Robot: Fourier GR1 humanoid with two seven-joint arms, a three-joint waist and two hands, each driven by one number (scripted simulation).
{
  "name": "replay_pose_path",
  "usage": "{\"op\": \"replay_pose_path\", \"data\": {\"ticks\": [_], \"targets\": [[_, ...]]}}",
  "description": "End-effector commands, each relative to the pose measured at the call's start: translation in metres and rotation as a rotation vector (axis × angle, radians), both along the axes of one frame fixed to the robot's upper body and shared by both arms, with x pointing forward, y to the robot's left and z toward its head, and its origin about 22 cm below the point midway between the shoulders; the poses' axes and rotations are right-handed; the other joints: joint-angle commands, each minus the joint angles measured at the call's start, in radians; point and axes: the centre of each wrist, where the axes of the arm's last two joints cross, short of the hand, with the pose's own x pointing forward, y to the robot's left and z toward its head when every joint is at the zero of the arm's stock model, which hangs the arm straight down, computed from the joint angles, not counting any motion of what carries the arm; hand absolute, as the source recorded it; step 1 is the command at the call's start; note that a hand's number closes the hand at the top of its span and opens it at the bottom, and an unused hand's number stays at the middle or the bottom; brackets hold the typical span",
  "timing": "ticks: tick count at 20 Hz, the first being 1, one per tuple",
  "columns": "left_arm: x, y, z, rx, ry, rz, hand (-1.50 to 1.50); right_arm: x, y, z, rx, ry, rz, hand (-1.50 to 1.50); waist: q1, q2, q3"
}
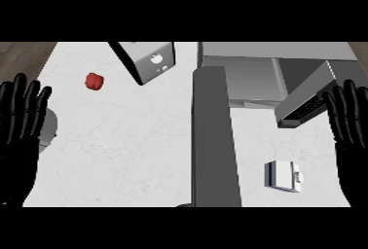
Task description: Pick up the milk, place it into the microwave and close the microwave
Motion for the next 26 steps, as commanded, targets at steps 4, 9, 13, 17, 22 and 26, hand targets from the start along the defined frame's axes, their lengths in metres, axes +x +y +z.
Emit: {"op": "replay_pose_path", "data": {"ticks": [4, 9, 13, 17, 22, 26], "targets": [[0.004, -0.03, -0.013, -0.025, -0.031, -0.002, -1.5, -0.048, -0.026, 0.009, -0.004, -0.006, 0.094, -1.5, -0.04, -0.024, 0.016], [-0.021, -0.025, -0.027, -0.232, 0.141, 0.051, -1.5, -0.088, -0.025, -0.004, 0.03, 0.033, 0.237, -1.5, -0.04, -0.029, 0.016], [-0.045, -0.028, -0.033, -0.24, 0.119, 0.071, -1.5, -0.12, -0.028, -0.01, 0.033, 0.03, 0.223, -1.5, -0.038, -0.028, 0.016], [-0.071, -0.025, -0.038, -0.23, 0.117, 0.071, -1.5, -0.126, -0.037, 0.0, -0.001, 0.03, 0.185, -1.5, -0.029, -0.025, 0.016], [-0.1, -0.014, -0.046, -0.239, 0.122, 0.058, -1.5, -0.146, -0.039, -0.014, -0.068, 0.044, 0.161, -1.5, -0.03, -0.028, 0.016], [-0.114, 0.0, -0.03, -0.225, 0.112, 0.05, -1.5, -0.13, -0.043, -0.038, -0.071, 0.05, 0.114, -1.5, -0.024, -0.025, 0.016]]}}
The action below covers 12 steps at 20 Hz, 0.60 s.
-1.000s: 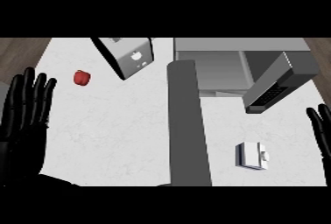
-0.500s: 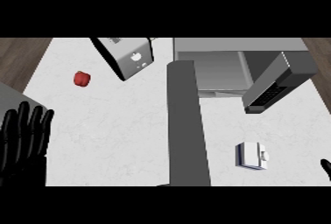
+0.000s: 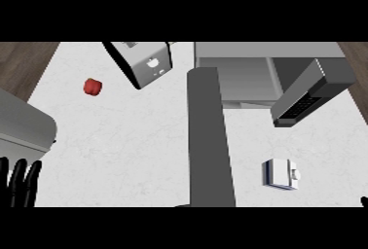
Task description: Pick up the milk, place it into the microwave and close the microwave
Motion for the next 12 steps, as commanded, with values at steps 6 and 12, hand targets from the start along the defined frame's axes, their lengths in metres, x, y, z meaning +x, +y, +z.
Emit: {"op": "replay_pose_path", "data": {"ticks": [6, 12], "targets": [[-0.047, 0.025, -0.01, -0.003, 0.017, -0.02, -1.5, 0.014, 0.012, -0.012, -0.031, 0.001, -0.049, -1.5, 0.015, 0.002, 0.0], [-0.053, 0.015, -0.011, -0.004, -0.005, 0.009, -1.5, 0.035, 0.008, -0.053, -0.048, 0.035, -0.097, -1.5, 0.012, 0.003, 0.001]]}}
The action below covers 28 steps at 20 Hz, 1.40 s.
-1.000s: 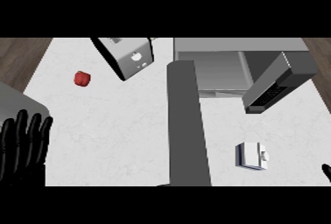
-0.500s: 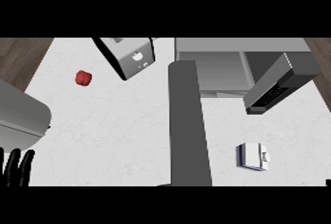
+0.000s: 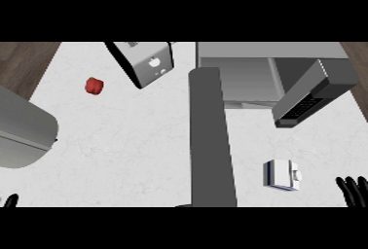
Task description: Pick up the milk, place it into the microwave and close the microwave
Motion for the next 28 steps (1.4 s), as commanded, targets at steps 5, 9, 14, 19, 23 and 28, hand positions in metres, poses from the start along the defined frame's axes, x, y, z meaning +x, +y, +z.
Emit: {"op": "replay_pose_path", "data": {"ticks": [5, 9, 14, 19, 23, 28], "targets": [[-0.024, 0.012, -0.01, 0.004, 0.019, 0.011, -1.5, 0.018, 0.003, -0.042, -0.052, 0.03, -0.011, -1.5, 0.0, 0.0, 0.0], [-0.024, 0.013, -0.025, 0.012, 0.007, -0.002, -1.5, 0.053, 0.017, -0.049, -0.105, 0.049, -0.027, -1.5, 0.004, 0.002, 0.0], [-0.035, 0.027, -0.01, 0.016, 0.006, -0.001, -1.5, 0.063, -0.008, -0.077, -0.127, 0.062, -0.077, -1.5, 0.003, 0.002, 0.0], [-0.052, 0.023, 0.004, 0.008, -0.006, 0.01, -1.5, 0.07, -0.026, -0.09, -0.13, 0.083, -0.143, -1.5, 0.005, 0.001, 0.001], [-0.043, 0.028, -0.018, 0.023, -0.004, -0.001, -1.5, 0.104, -0.036, -0.104, -0.164, 0.085, -0.149, -1.5, 0.004, 0.003, 0.001], [-0.055, 0.03, -0.015, 0.018, -0.001, -0.006, -1.5, 0.1, -0.045, -0.135, -0.139, 0.125, -0.081, -1.5, 0.005, 0.002, 0.001]]}}
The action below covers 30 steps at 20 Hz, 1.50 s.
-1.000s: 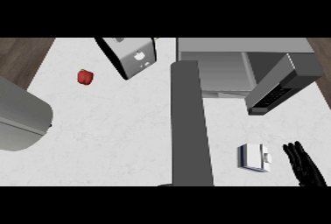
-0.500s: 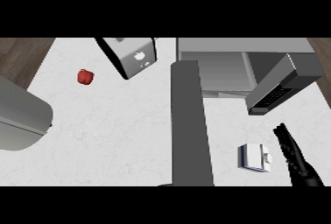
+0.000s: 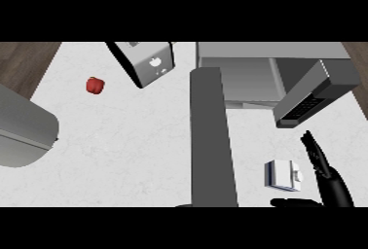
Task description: Pick up the milk, place it into the microwave and close the microwave
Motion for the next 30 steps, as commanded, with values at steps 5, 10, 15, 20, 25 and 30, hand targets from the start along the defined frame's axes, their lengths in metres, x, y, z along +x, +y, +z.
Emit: {"op": "replay_pose_path", "data": {"ticks": [5, 10, 15, 20, 25, 30], "targets": [[-0.004, 0.002, 0.004, -0.005, -0.023, 0.013, -1.5, 0.0, 0.002, -0.04, -0.01, 0.068, 0.078, -1.5, -0.001, 0.0, 0.0], [-0.009, 0.004, -0.019, -0.016, -0.002, 0.006, -1.5, -0.01, 0.012, -0.065, -0.028, 0.073, 0.078, -1.5, -0.002, 0.0, 0.0], [-0.002, 0.012, -0.013, -0.01, 0.002, 0.009, -1.5, -0.004, -0.011, -0.078, -0.093, 0.074, 0.018, 1.5, -0.005, 0.001, 0.0], [-0.021, 0.029, -0.015, 0.009, 0.008, 0.027, -1.5, 0.022, -0.02, -0.07, -0.2, 0.033, -0.015, 1.5, 0.002, 0.0, 0.0], [-0.016, 0.001, 0.005, -0.026, 0.008, 0.018, -1.5, 0.01, -0.009, -0.097, -0.299, 0.034, -0.007, 1.5, 0.006, 0.002, 0.001], [-0.006, 0.013, -0.004, -0.011, -0.008, 0.01, -1.5, 0.021, -0.012, -0.101, -0.339, 0.007, 0.004, 1.5, 0.003, 0.004, 0.001]]}}
